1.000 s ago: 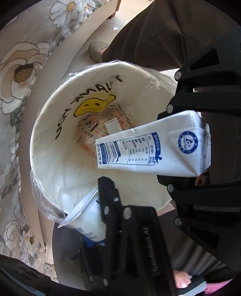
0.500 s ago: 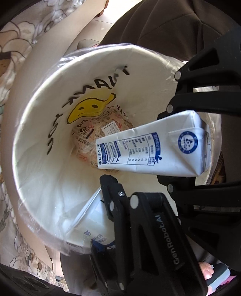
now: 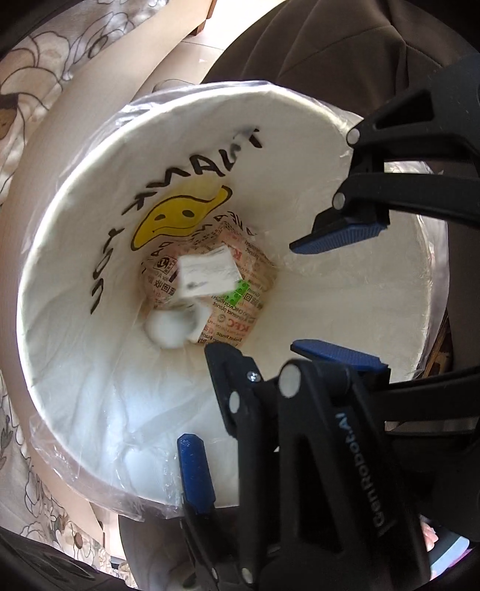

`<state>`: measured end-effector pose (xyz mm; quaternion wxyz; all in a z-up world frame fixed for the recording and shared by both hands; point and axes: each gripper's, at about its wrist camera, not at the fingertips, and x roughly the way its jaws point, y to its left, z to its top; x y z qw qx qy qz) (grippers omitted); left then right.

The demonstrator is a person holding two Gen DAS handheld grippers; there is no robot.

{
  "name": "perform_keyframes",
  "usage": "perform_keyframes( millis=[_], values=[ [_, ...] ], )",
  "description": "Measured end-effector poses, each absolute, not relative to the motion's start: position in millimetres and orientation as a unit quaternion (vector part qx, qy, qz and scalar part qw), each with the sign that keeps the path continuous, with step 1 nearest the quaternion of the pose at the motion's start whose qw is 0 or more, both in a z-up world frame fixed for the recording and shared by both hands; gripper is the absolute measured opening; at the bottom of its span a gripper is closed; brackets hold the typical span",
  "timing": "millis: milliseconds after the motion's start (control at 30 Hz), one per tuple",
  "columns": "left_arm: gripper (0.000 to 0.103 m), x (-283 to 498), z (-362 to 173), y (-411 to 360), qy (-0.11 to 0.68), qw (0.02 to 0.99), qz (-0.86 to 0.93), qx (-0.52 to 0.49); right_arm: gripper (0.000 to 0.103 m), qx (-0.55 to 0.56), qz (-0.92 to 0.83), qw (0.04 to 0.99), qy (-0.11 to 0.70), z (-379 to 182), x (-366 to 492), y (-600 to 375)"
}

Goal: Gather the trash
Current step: 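Open both tools to drop the yogurt cup and milk carton into the bin, then move both open tools back toward the pink cup and red block on the bed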

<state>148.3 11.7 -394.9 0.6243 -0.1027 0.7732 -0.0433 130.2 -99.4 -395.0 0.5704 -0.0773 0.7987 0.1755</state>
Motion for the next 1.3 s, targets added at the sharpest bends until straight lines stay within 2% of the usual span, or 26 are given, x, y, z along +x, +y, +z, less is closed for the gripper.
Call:
perform_keyframes(
  millis=[433,733,1000,1300],
  values=[
    [0.079,147.9,-394.1,17.1,0.772,0.625,-0.044,-0.109,0.05,-0.082,0.177,0.578,0.793,-396.9,136.2,-103.2],
    [0.079,145.4,-371.6,17.0,0.762,0.637,-0.056,-0.103,0.05,-0.072,0.188,0.589,0.783,-377.8,137.4,-106.8],
    [0.079,140.4,-326.3,22.8,0.74,0.658,-0.081,-0.114,0.05,-0.053,0.217,0.606,0.763,-330.8,126.4,-119.7],
    [0.079,131.1,-247.4,28.4,0.687,0.711,-0.11,-0.107,0.049,-0.051,0.242,0.659,0.71,-239.1,115.0,-140.9]
  ],
)
